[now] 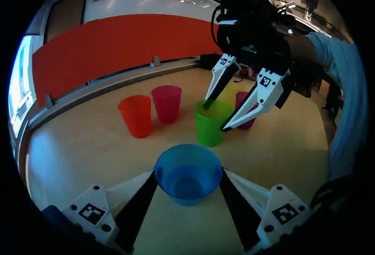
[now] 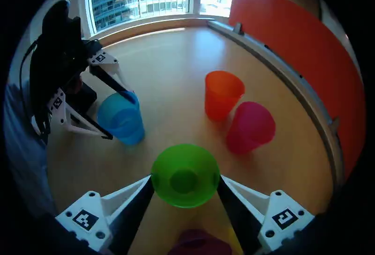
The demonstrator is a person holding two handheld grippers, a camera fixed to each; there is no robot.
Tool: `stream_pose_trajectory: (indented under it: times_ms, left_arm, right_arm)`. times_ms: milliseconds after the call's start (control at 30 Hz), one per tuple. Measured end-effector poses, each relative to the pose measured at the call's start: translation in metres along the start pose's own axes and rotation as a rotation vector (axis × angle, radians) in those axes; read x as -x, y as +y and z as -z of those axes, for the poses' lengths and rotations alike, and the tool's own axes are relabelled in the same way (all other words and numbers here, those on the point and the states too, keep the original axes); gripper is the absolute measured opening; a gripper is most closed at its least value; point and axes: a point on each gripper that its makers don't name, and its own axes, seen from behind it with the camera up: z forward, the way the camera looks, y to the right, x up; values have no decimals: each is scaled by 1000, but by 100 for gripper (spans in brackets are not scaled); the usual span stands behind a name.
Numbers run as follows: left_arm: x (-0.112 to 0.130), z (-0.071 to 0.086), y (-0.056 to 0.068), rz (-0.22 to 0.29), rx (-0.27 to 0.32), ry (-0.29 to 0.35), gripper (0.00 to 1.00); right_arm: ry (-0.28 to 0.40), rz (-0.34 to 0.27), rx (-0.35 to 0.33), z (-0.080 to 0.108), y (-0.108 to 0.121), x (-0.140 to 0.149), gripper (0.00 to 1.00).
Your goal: Pour water
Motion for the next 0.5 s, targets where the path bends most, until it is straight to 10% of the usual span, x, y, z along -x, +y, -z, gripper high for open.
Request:
stream_pose_trajectory:
  times_ms: [500]
  left_arm:
    - [-1,2,0,6,-2,-2,87]
  right_arm:
    - [31,-11,4,8,0,-4,92]
